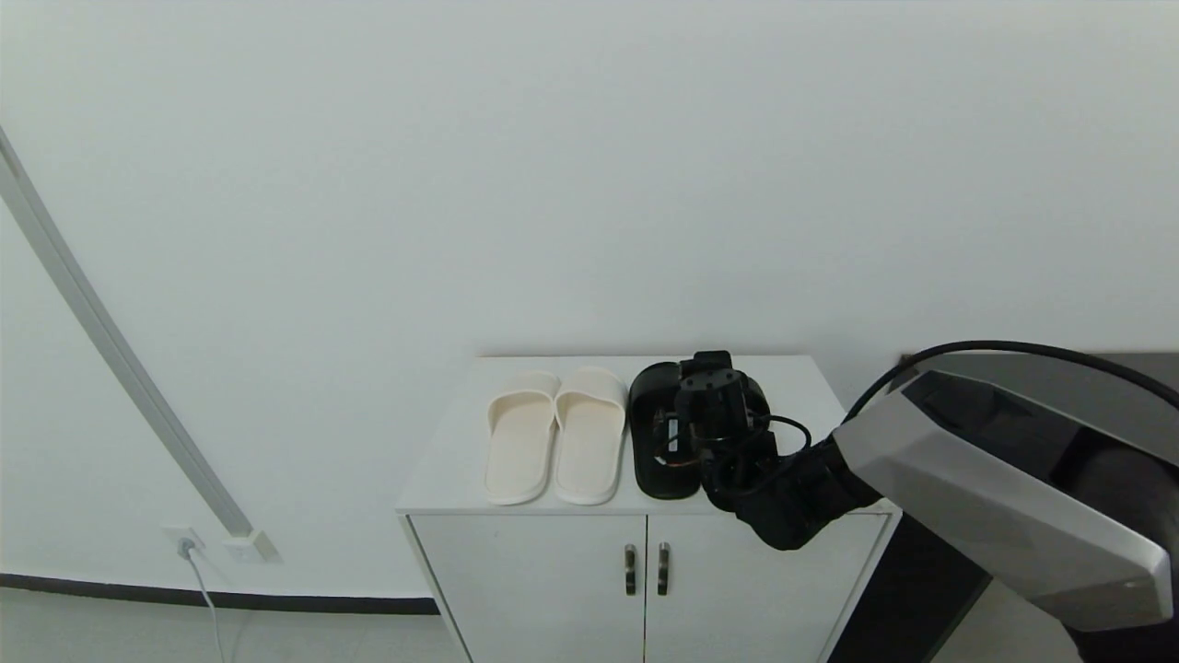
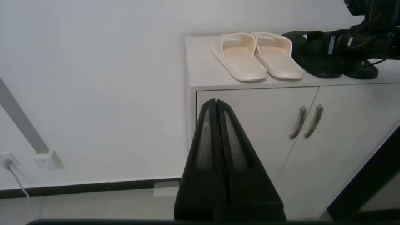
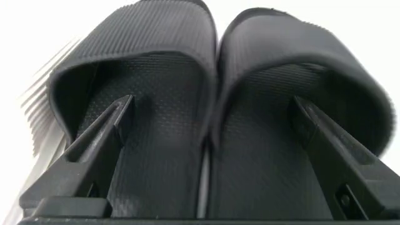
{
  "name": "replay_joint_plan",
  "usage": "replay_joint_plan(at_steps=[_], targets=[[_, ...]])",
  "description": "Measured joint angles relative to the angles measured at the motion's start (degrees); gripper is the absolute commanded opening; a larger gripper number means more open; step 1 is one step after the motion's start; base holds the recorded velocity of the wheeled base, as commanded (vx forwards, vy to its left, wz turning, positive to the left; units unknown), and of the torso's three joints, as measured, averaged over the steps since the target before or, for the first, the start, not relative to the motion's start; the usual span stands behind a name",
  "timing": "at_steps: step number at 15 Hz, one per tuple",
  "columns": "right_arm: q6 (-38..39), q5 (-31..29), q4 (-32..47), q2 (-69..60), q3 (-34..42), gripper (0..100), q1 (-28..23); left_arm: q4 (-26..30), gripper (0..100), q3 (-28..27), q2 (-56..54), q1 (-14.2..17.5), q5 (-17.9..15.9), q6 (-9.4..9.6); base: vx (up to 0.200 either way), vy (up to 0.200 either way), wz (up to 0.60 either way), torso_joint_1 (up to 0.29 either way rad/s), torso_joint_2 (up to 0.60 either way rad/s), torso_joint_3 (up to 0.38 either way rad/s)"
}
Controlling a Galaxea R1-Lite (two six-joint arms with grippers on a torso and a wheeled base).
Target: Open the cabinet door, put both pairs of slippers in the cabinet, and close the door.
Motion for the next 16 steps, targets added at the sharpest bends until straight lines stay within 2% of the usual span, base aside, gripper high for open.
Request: replay_joint_plan(at_steps=[3, 4, 12, 16], targets=[[0.00, 0.09, 1.18, 2.21, -3.58, 100, -1.00, 0.00, 0, 0.00, 0.00, 0.00, 0.00, 0.00, 0.000, 0.000, 0.00, 0.000, 0.00, 0.000], [0.00, 0.09, 1.84, 2.62, -4.57, 0, -1.24, 0.00, 0, 0.00, 0.00, 0.00, 0.00, 0.00, 0.000, 0.000, 0.00, 0.000, 0.00, 0.000], [0.02, 0.05, 1.76, 3.72, -5.81, 0, -1.88, 0.00, 0, 0.00, 0.00, 0.00, 0.00, 0.00, 0.000, 0.000, 0.00, 0.000, 0.00, 0.000], [-0.06, -0.06, 1.79, 0.57, -2.50, 0, -1.38, 0.00, 0, 0.00, 0.00, 0.00, -0.05, -0.06, 0.000, 0.000, 0.00, 0.000, 0.00, 0.000]])
